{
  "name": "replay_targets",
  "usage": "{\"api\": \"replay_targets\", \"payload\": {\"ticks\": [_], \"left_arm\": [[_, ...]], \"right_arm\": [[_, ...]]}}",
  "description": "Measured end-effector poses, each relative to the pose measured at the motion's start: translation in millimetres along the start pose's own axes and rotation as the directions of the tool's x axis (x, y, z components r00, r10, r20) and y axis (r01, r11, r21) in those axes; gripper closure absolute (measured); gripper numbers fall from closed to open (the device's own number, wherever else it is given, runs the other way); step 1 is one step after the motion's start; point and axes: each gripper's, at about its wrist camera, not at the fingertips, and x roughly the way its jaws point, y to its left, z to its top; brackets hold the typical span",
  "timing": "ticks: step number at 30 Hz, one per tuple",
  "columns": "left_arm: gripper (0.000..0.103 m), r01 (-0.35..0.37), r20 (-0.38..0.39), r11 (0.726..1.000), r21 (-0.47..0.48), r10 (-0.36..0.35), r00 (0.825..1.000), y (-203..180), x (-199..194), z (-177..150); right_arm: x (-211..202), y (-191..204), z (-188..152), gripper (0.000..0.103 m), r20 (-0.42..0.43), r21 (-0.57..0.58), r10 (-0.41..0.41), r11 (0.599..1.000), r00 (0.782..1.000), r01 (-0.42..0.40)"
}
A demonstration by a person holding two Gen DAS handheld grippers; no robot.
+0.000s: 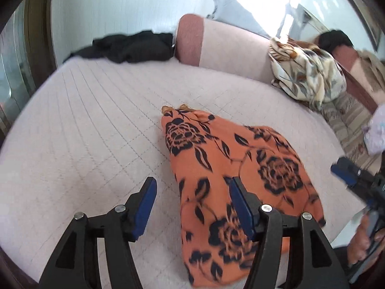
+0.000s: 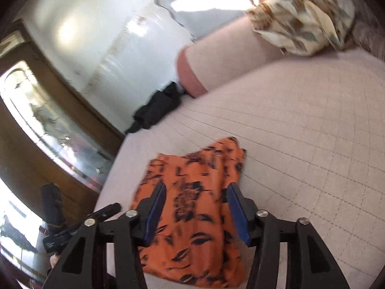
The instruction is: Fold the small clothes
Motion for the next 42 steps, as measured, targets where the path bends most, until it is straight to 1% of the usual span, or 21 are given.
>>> {"api": "replay_targets", "payload": {"ticks": [1, 2, 4, 5, 6, 7, 8, 10, 13, 16, 17, 19, 20, 21, 23, 26, 28, 34, 36, 39, 42], "left_arm": [[0.039, -0.035, -0.001, 0.999, 0.035, 0.035, 0.999, -5.4, -1.8, -7.8], [0.039, -0.073, -0.014, 0.995, 0.067, 0.074, 0.997, -9.0, 1.3, -15.2], [0.038, -0.162, -0.079, 0.981, 0.106, 0.171, 0.982, -10.2, 22.1, -23.9], [0.037, -0.173, -0.104, 0.98, 0.103, 0.183, 0.977, -7.1, 31.9, -33.8], [0.035, -0.156, -0.093, 0.984, 0.081, 0.163, 0.982, -3.3, 31.7, -37.6], [0.035, -0.153, -0.084, 0.986, 0.06, 0.158, 0.984, -0.8, 27.9, -36.7], [0.035, -0.152, -0.093, 0.987, 0.054, 0.157, 0.983, -0.1, 22.9, -33.1], [0.035, -0.145, -0.084, 0.987, 0.064, 0.15, 0.985, -4.6, 11.2, -26.0], [0.034, -0.137, -0.011, 0.988, 0.076, 0.138, 0.99, -16.6, -16.2, -21.2], [0.023, -0.109, 0.047, 0.992, 0.067, 0.106, 0.993, -32.5, -46.1, -19.0], [0.018, -0.106, 0.075, 0.992, 0.067, 0.101, 0.992, -40.9, -57.8, -16.6], [0.014, -0.11, 0.125, 0.991, 0.073, 0.1, 0.987, -57.6, -74.9, -15.3], [0.013, -0.117, 0.161, 0.99, 0.082, 0.103, 0.982, -66.9, -87.6, -12.5], [0.009, -0.128, 0.19, 0.987, 0.092, 0.109, 0.976, -75.0, -99.2, -9.8], [0.006, -0.158, 0.244, 0.981, 0.112, 0.127, 0.962, -89.5, -117.8, -5.8], [0.006, -0.188, 0.311, 0.973, 0.137, 0.137, 0.94, -104.1, -144.5, -6.0], [0.002, -0.199, 0.335, 0.968, 0.151, 0.139, 0.932, -111.5, -155.8, -8.0], [0.0, -0.212, 0.348, 0.96, 0.184, 0.138, 0.927, -125.4, -165.9, -16.3], [0.0, -0.245, 0.334, 0.953, 0.18, 0.175, 0.926, -126.3, -160.7, -17.7], [0.0, -0.331, 0.325, 0.928, 0.173, 0.264, 0.908, -122.7, -153.2, -19.5], [0.0, -0.347, 0.31, 0.927, 0.14, 0.292, 0.905, -109.7, -151.5, -19.3]], "right_arm": [[-4.6, 3.4, -5.2, 0.071, -0.017, -0.015, 0.014, 1.0, 1.0, -0.014], [-6.2, 4.7, -10.9, 0.073, -0.047, -0.027, 0.02, 0.999, 0.999, -0.021], [13.6, 12.7, -25.0, 0.074, -0.138, -0.046, -0.002, 0.999, 0.99, -0.005], [30.4, 5.7, -34.9, 0.074, -0.216, -0.04, -0.053, 0.998, 0.975, 0.045], [51.7, -6.0, -47.4, 0.078, -0.324, -0.015, -0.112, 0.993, 0.939, 0.113], [58.9, -16.9, -56.3, 0.08, -0.355, 0.026, -0.114, 0.991, 0.928, 0.131], [48.8, -17.6, -54.5, 0.082, -0.315, 0.039, -0.096, 0.993, 0.944, 0.114], [29.6, -12.6, -46.6, 0.079, -0.337, 0.051, -0.093, 0.992, 0.937, 0.117], [-13.9, -0.5, -41.2, 0.078, -0.281, -0.001, -0.091, 0.995, 0.955, 0.095], [-61.0, 10.5, -40.3, 0.078, -0.207, -0.052, -0.094, 0.995, 0.974, 0.085], [-76.2, 11.0, -40.1, 0.074, -0.182, -0.06, -0.1, 0.994, 0.978, 0.091], [-90.7, 14.2, -34.0, 0.058, -0.13, -0.07, -0.159, 0.986, 0.979, 0.151], [-99.2, 18.2, -33.4, 0.033, -0.101, -0.093, -0.188, 0.98, 0.977, 0.178], [-113.6, 22.0, -34.2, 0.025, -0.056, -0.117, -0.206, 0.973, 0.977, 0.199], [-117.9, 26.6, -30.7, 0.025, -0.005, -0.135, -0.215, 0.968, 0.977, 0.212], [-139.8, 33.3, -29.2, 0.025, 0.021, -0.144, -0.221, 0.964, 0.975, 0.221], [-151.3, 35.0, -28.4, 0.025, 0.039, -0.133, -0.219, 0.966, 0.975, 0.222], [-163.3, 36.8, -29.1, 0.025, 0.075, -0.131, -0.228, 0.963, 0.971, 0.236], [-165.1, 37.5, -30.2, 0.025, 0.081, -0.131, -0.226, 0.963, 0.971, 0.235], [-161.9, 40.5, -31.4, 0.025, 0.083, -0.127, -0.208, 0.968, 0.975, 0.217], [-150.3, 49.6, -32.9, 0.025, 0.067, -0.149, -0.227, 0.961, 0.972, 0.234]]}}
